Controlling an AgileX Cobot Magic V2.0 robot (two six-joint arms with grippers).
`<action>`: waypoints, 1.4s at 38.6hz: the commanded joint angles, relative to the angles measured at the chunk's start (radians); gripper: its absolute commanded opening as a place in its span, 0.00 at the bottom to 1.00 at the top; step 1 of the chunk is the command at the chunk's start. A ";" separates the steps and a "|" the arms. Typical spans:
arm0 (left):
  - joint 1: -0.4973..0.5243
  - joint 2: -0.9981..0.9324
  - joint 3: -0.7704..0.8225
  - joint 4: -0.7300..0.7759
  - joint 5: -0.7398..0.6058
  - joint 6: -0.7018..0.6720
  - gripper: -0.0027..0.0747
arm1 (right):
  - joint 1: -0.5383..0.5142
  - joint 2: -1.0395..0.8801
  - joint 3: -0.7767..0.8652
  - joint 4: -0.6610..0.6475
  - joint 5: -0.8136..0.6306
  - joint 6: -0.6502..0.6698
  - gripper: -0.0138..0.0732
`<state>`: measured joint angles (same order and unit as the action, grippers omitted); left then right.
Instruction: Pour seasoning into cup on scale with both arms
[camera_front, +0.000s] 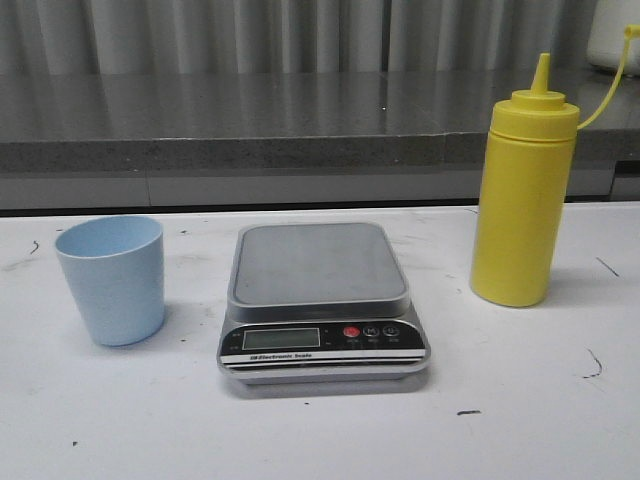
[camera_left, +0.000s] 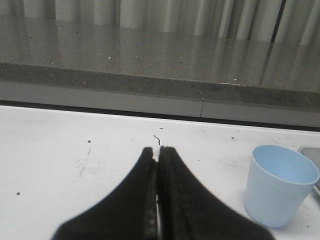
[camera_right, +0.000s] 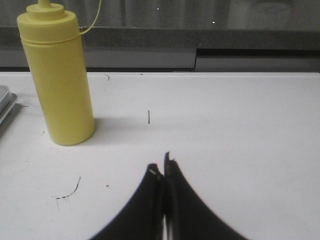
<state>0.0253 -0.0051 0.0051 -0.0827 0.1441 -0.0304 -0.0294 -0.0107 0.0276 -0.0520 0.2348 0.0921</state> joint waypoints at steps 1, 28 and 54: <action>0.002 -0.016 0.023 -0.003 -0.087 -0.003 0.01 | -0.005 -0.016 -0.006 -0.010 -0.073 -0.006 0.09; 0.002 -0.016 0.023 -0.003 -0.087 -0.003 0.01 | -0.005 -0.016 -0.006 -0.010 -0.072 -0.006 0.09; 0.002 -0.016 0.023 -0.003 -0.269 -0.003 0.01 | -0.005 -0.016 -0.006 -0.009 -0.227 -0.006 0.09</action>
<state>0.0253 -0.0051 0.0051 -0.0827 0.0224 -0.0304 -0.0294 -0.0107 0.0276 -0.0520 0.1247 0.0921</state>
